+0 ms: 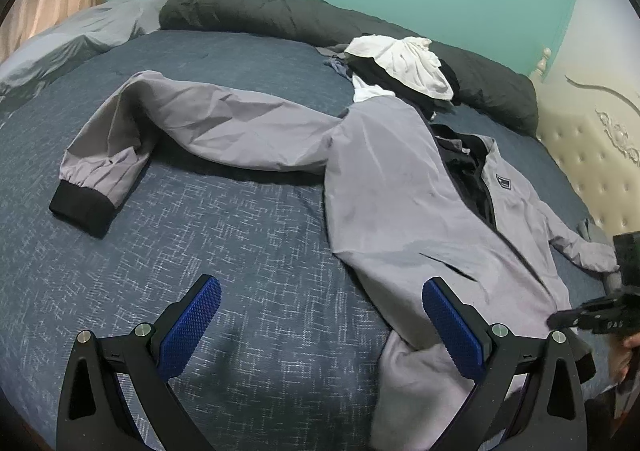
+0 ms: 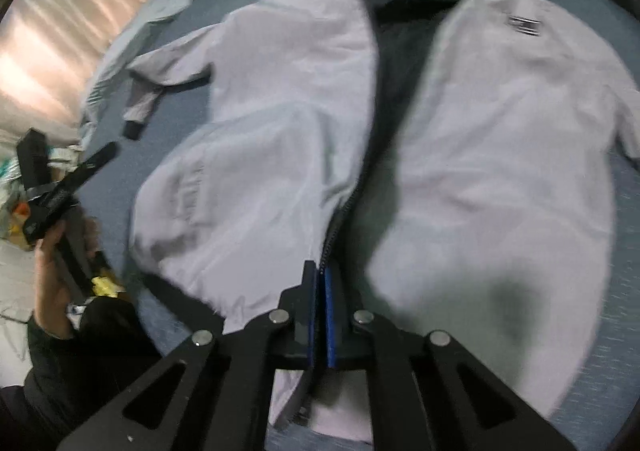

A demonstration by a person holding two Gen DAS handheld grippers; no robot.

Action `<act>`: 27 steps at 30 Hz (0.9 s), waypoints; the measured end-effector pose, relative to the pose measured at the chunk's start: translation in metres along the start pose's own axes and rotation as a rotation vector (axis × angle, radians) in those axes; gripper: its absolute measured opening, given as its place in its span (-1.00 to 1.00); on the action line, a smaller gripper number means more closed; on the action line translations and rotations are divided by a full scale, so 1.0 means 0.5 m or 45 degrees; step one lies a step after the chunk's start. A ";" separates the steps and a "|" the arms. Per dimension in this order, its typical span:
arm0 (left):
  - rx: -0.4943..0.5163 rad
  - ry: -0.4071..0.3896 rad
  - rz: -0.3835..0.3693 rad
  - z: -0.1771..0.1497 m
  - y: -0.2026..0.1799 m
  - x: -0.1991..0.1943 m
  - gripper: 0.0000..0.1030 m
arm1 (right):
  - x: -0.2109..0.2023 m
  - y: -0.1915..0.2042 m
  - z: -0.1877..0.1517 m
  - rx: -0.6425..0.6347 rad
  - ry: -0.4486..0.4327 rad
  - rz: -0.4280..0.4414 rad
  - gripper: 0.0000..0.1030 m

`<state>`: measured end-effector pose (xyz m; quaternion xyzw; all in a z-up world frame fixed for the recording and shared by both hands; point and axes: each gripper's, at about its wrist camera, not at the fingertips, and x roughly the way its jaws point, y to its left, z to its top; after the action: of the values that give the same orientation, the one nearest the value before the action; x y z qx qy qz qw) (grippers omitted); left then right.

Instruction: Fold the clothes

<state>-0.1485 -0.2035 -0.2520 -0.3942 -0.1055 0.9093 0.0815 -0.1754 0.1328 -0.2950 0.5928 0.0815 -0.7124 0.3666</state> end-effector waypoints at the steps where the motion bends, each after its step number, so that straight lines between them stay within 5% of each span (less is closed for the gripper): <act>1: -0.006 -0.002 -0.004 0.001 0.001 0.000 0.99 | 0.001 -0.014 -0.003 0.015 0.014 -0.030 -0.94; 7: 0.021 0.005 -0.011 0.002 -0.009 -0.001 0.99 | 0.022 -0.036 -0.015 0.016 0.057 -0.044 -0.91; 15: 0.073 0.039 -0.046 0.001 -0.031 0.004 0.99 | -0.032 -0.015 0.037 0.005 -0.092 -0.069 -0.63; 18: 0.117 0.060 -0.032 -0.006 -0.043 0.008 0.99 | -0.043 0.016 0.080 -0.013 -0.139 -0.034 -0.49; 27: 0.151 0.096 -0.022 -0.026 -0.041 0.016 0.99 | -0.011 0.118 0.162 -0.105 -0.153 0.054 -0.47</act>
<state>-0.1432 -0.1801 -0.2609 -0.4217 -0.0516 0.8977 0.1167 -0.2024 0.0479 -0.2484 0.5350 0.0762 -0.7347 0.4101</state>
